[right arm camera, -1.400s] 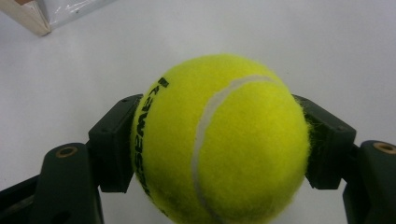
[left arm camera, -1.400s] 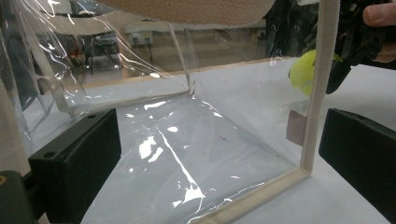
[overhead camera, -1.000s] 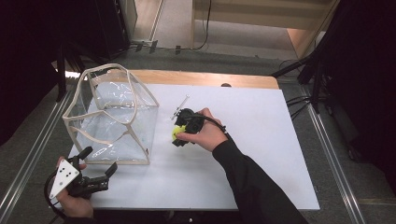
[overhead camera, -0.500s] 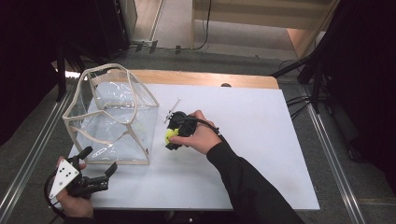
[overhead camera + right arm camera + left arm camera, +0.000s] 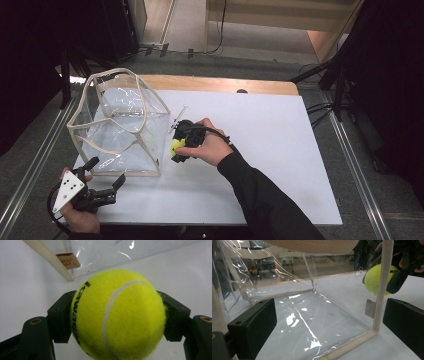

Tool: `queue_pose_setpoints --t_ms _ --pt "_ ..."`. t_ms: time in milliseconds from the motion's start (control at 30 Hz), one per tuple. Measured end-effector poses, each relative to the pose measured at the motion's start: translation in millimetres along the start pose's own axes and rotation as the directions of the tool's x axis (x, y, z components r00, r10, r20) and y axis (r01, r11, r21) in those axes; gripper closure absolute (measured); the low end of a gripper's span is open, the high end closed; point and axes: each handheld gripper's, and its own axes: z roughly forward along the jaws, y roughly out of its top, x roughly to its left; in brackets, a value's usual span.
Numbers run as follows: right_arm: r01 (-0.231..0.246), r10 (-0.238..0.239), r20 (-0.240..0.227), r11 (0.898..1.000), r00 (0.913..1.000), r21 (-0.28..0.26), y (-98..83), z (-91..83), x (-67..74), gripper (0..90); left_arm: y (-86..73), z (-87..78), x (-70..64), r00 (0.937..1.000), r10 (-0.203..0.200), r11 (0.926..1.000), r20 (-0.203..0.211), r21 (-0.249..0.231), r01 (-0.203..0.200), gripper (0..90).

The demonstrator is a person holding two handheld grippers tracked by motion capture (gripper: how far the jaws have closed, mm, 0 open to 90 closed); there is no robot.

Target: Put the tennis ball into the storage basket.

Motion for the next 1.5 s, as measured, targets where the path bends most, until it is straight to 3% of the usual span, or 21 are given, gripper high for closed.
queue_pose_setpoints --t_ms 1067,1500 --pt "0.058 -0.058 0.004 0.998 0.9983 -0.033 28.9 -49.5 12.1 24.2 -0.2 0.9 -0.4 1.0000 -0.001 1.0000 0.000 -0.007 0.001 0.0" --pt "0.058 -0.058 -0.005 0.998 0.9983 -0.041 40.6 -68.4 15.7 24.3 -0.2 0.8 -0.5 1.0000 -0.001 1.0000 0.001 -0.006 0.001 0.0"
